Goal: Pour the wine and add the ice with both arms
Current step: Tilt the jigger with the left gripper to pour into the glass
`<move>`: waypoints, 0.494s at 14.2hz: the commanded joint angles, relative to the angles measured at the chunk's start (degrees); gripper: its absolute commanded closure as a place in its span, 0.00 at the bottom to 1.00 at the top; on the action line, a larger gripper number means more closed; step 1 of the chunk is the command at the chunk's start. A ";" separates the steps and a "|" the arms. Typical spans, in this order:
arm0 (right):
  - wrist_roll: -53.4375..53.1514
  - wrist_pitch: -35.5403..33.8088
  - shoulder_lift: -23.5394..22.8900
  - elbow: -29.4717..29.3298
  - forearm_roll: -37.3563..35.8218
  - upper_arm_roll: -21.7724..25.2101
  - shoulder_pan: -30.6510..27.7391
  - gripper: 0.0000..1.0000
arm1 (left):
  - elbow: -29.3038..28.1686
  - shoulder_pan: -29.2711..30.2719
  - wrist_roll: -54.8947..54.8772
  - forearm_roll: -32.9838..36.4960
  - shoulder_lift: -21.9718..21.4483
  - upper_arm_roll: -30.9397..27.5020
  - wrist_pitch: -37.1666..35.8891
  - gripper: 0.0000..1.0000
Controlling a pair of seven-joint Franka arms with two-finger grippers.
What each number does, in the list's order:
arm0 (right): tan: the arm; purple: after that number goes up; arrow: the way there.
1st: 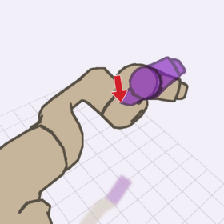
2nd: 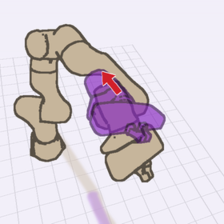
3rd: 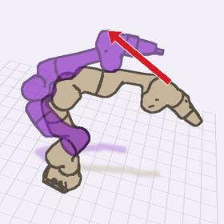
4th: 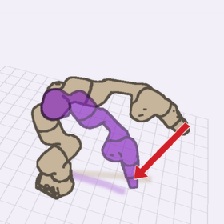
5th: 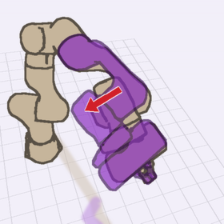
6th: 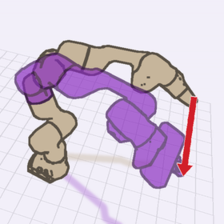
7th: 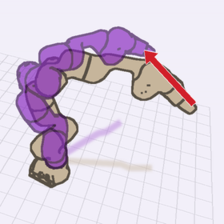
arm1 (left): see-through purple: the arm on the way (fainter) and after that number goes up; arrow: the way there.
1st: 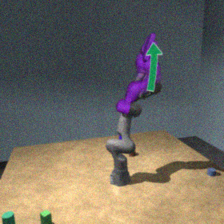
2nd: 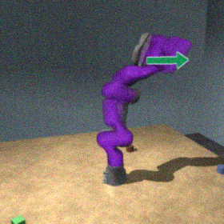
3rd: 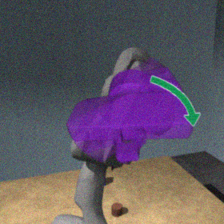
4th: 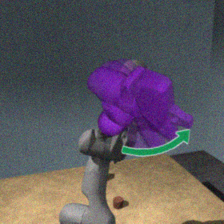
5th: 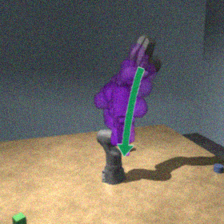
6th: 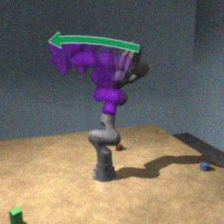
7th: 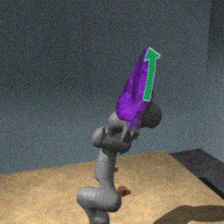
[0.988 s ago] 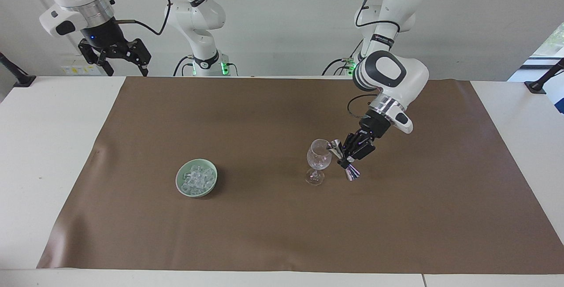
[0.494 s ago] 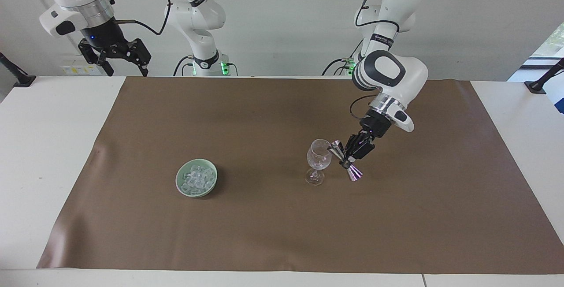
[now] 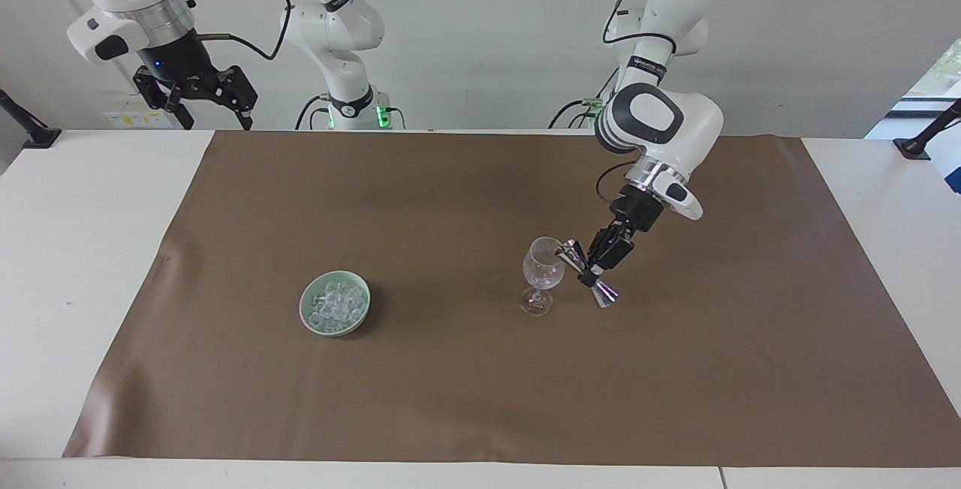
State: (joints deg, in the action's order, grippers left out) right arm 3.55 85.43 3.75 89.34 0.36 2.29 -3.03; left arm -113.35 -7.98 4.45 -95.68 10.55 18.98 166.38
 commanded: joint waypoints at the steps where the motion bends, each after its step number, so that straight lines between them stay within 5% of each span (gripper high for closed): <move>1: 1.72 -0.35 0.12 0.13 0.87 0.08 -0.14 0.00 | 0.41 -1.16 -1.64 0.41 -0.79 -0.79 2.11 1.00; 7: 1.63 -0.35 0.12 0.13 0.87 0.08 -0.14 0.00 | 0.50 -1.77 -4.10 0.41 -0.79 -0.79 3.51 1.00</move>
State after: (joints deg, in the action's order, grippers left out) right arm 3.55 85.43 3.75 89.34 0.36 2.29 -3.02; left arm -112.89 -8.02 0.85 -95.60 10.54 18.97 168.07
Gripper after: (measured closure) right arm 0.000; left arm 0.784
